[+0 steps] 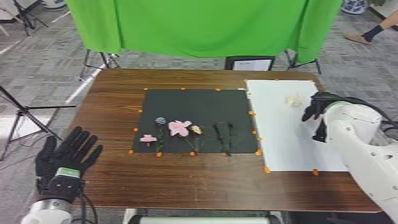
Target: Arrange flowers
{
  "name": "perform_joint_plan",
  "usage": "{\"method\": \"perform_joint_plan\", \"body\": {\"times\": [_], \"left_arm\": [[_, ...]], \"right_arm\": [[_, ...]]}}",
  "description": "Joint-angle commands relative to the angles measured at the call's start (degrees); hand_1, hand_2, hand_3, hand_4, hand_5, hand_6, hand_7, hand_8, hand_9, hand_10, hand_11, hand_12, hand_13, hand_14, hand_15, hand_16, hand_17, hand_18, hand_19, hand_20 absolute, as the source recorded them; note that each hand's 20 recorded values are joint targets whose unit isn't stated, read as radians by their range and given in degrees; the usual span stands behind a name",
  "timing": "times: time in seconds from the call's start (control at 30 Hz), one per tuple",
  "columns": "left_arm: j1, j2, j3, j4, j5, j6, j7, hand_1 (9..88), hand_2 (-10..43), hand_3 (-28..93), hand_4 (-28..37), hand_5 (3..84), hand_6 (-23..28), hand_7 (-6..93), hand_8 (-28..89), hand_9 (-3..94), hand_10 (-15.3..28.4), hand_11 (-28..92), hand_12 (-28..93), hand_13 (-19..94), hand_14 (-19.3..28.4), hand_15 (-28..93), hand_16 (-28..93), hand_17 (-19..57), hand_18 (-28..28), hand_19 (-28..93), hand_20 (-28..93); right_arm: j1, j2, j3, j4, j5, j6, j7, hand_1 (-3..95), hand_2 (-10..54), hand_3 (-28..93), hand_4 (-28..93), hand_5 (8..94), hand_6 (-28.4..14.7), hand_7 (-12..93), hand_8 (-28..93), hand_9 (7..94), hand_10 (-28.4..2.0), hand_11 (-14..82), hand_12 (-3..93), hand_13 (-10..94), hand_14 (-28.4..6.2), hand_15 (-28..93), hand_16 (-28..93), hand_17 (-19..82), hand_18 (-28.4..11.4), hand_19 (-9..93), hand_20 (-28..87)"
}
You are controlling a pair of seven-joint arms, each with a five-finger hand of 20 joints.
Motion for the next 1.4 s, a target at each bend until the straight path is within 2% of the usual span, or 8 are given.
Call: {"method": "perform_joint_plan", "body": {"times": [0.03, 0.13, 0.2, 0.27, 0.4, 0.87, 1.13, 1.4], "left_arm": [[0.7, -0.43, 0.24, -0.55, -1.24, 0.64, 0.46, 20.8, 20.9, 69, -28.3, 46.1, 10.1, 16.2, -8, 38.2, 16.2, 25, 12, 27, 16.7, 44, -8, -7.0, 17.1, 43, 12], [0.5, -0.51, 0.22, -0.58, -0.15, 1.16, -0.02, 20.8, 21.2, 69, -28.3, 46.6, 10.2, 16.4, -8, 38.4, 16.2, 25, 12, 27, 16.9, 44, -8, -6.8, 17.0, 44, 12], [0.6, -0.51, 0.25, -0.65, -0.42, 1.08, 0.03, 20.6, 21.3, 69, -28.3, 46.8, 10.2, 16.5, -8, 38.5, 16.3, 25, 12, 27, 16.9, 45, -8, -6.8, 17.0, 44, 12], [0.6, -0.72, 0.16, -0.61, 0.44, 0.98, -0.59, 20.6, 21.1, 70, -28.3, 46.8, 10.2, 16.6, -8, 38.6, 16.3, 25, 12, 27, 16.9, 45, -9, -6.8, 17.0, 44, 12], [0.8, -0.82, 0.56, -0.71, 4.25, 3.59, -1.91, 22.4, 20.2, 71, -28.3, 46.9, 10.3, 16.8, -9, 38.7, 16.3, 25, 12, 27, 16.8, 45, -9, -6.7, 16.9, 44, 12], [0.9, -0.16, -0.33, -0.37, 4.64, 2.19, -2.41, 24.4, 19.4, 71, -28.3, 47.1, 10.3, 17.2, -9, 38.9, 16.2, 26, 12, 27, 16.7, 45, -9, -6.8, 17.0, 44, 12], [0.8, 0.26, -0.44, -0.32, 4.63, 1.94, -2.08, 24.5, 19.2, 71, -28.3, 47.1, 10.2, 17.3, -9, 38.9, 16.2, 26, 12, 27, 16.8, 45, -9, -6.8, 17.0, 44, 12], [1.9, 0.38, -1.11, -0.66, 4.10, 1.89, -1.33, 24.5, 19.1, 71, -28.3, 47.1, 10.2, 17.3, -9, 38.9, 16.2, 26, 12, 27, 16.7, 45, -9, -6.8, 17.0, 44, 12]], "right_arm": [[-0.2, -1.3, -1.4, 2.4, -1.2, -6.5, 1.6, 41.4, 2.2, 76, -28, 40.3, -6.1, 15, -12, 38.0, -14.1, 11.7, 9.1, 41, -14.3, 33, 11, 30, -22.0, 77, 29], [-1.5, -0.8, -1.5, 2.1, -1.7, -2.3, 1.2, 45.9, 2.5, 77, -28, 49.6, -4.4, 17, -13, 49.1, -12.8, 14.0, 10.9, 47, -12.6, 33, 11, 33, -20.1, 77, 28], [-2.1, -0.7, -1.1, 2.0, -1.9, -1.8, 0.2, 49.7, -1.3, 75, -28, 57.7, -2.5, 19, -11, 59.9, -11.5, 16.0, 13.9, 58, -10.8, 35, 13, 36, -18.5, 79, 28], [-3.0, -0.7, -1.0, 1.9, -2.8, -0.6, -0.4, 54.4, -4.1, 68, -28, 63.8, -1.7, 22, -5, 69.6, -10.8, 14.8, 20.4, 64, -9.4, 33, 21, 39, -17.6, 79, 28], [-4.9, -0.3, -1.9, 0.7, -5.5, 1.9, -0.9, 58.4, -6.0, 62, -28, 74.3, 0.8, 30, 1, 83.5, -10.0, 14.3, 31.1, 75, -7.2, 34, 31, 44, -16.3, 81, 29], [-5.7, 1.0, -3.6, -12.2, -9.8, 13.1, -2.4, 55.9, -6.8, 67, -28, 76.3, 0.8, 31, 4, 85.5, -9.5, 14.7, 32.7, 77, -6.9, 35, 31, 43, -18.1, 84, 31], [-3.6, 0.7, -5.0, -18.5, -8.1, 12.4, -3.3, 55.7, -6.8, 68, -28, 76.1, 0.4, 30, 4, 85.3, -9.8, 14.1, 32.4, 76, -7.2, 34, 32, 42, -18.5, 83, 31], [0.7, -4.4, -12.0, -19.5, -7.2, 9.6, -8.9, 56.1, -6.8, 68, -28, 76.3, 0.3, 30, 4, 85.3, -9.8, 13.8, 32.2, 76, -7.2, 34, 32, 41, -18.6, 83, 31]]}}
